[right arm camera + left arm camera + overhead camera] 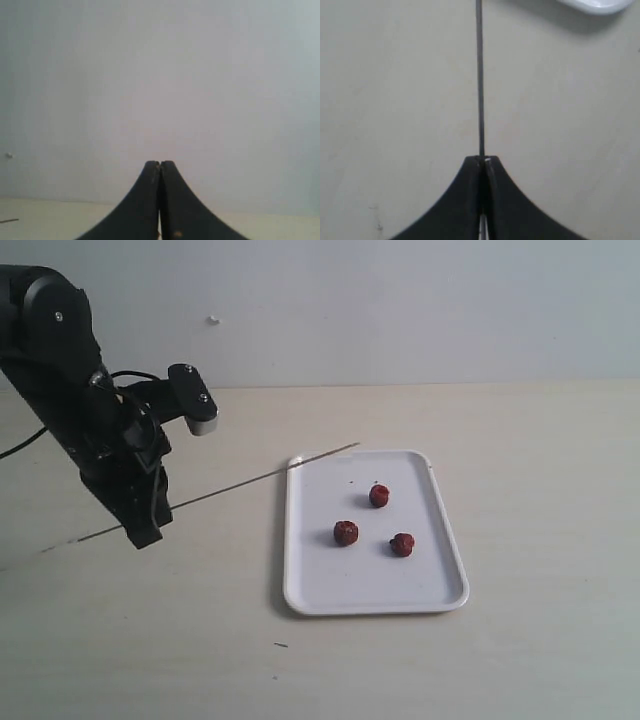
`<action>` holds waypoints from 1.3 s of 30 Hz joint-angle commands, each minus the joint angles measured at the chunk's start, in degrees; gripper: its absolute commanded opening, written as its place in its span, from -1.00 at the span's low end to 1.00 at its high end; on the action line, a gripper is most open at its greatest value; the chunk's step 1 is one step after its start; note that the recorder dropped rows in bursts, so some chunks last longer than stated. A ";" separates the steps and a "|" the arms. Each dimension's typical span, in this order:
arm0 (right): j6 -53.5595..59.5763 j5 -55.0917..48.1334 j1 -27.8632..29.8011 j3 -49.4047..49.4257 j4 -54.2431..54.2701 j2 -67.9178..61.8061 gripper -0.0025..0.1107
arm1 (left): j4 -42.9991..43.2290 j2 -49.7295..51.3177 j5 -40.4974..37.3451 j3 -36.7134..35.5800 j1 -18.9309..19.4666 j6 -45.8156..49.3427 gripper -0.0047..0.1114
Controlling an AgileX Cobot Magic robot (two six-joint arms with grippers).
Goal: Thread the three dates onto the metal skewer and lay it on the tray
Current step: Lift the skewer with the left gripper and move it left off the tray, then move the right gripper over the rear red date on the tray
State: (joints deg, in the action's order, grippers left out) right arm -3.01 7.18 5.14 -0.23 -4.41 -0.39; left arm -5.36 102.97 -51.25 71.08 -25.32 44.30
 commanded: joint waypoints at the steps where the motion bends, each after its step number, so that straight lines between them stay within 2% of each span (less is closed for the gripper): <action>1: -0.91 5.90 0.20 0.23 -0.29 0.39 -0.96 | -1.30 -0.27 2.60 0.39 0.00 -0.38 -0.92; 5: -17.14 7.69 0.20 0.23 -0.29 0.39 -0.96 | -1.30 -0.27 2.60 0.39 0.00 -1.72 -0.92; 7: -24.45 14.36 0.20 0.23 -0.43 0.39 -0.96 | -1.30 -0.27 2.60 0.39 0.00 -2.73 -0.92; 10: -21.26 15.54 0.20 -3.10 3.21 -1.71 -0.96 | -1.30 -0.27 2.60 0.39 0.00 -3.22 -0.92; 12: -17.98 14.77 0.20 -7.96 12.20 -9.30 -0.96 | -1.30 -0.27 2.60 0.39 0.00 -3.44 -0.92; 14: -14.05 13.15 0.20 -15.96 13.53 -24.42 -0.96 | -1.91 -0.27 2.60 0.39 0.00 -5.89 -0.92; 15: -14.05 11.02 0.20 -19.31 13.53 -29.34 -0.96 | -2.04 -0.27 2.60 0.39 0.00 -5.99 -0.92; 17: -12.92 -0.70 0.20 -28.17 10.70 -44.40 -0.96 | -2.57 -0.27 2.60 0.39 0.00 -6.10 -0.92; 20: -5.05 -25.41 0.20 -42.60 6.29 -66.02 -0.96 | -2.22 -0.27 2.73 0.39 0.18 -10.14 -0.92; 22: -4.11 -36.63 0.20 -50.49 5.74 -76.16 -0.96 | -2.61 -0.27 -0.28 0.39 0.18 -10.35 -0.92; 24: -4.11 -40.47 -0.41 -56.70 6.13 -84.00 -0.96 | -2.61 -0.24 -8.27 0.39 0.18 -5.46 -0.92; 25: -3.80 -41.19 -1.24 -58.16 5.54 -86.00 -0.96 | -2.61 -0.24 -9.11 0.39 0.18 -4.11 -0.92; 29: -2.68 -41.05 -6.31 -67.70 2.43 -97.97 -0.96 | -1.83 -0.24 -5.89 0.29 0.18 -2.86 -0.92; 31: -1.03 -40.13 -9.44 -71.72 2.29 -104.43 -0.96 | -1.96 -0.24 -5.74 0.29 0.23 -7.39 -0.92; 32: -1.03 -42.65 -11.54 -75.92 2.29 -109.53 -0.96 | -1.95 -0.24 -5.85 0.29 0.78 -9.69 -0.92; 36: 0.19 -54.01 -14.16 -87.36 2.29 -117.10 -0.95 | -1.41 -0.24 -5.74 0.29 3.43 -11.72 -0.92; 39: 3.79 -63.76 -15.51 -96.04 2.48 -120.82 -0.84 | -1.41 -0.24 -4.38 0.29 5.96 -11.80 -0.92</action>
State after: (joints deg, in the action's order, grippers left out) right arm -2.07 -48.38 -9.29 -89.55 -1.47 -118.50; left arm -7.04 102.97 -57.18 71.10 -21.39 33.59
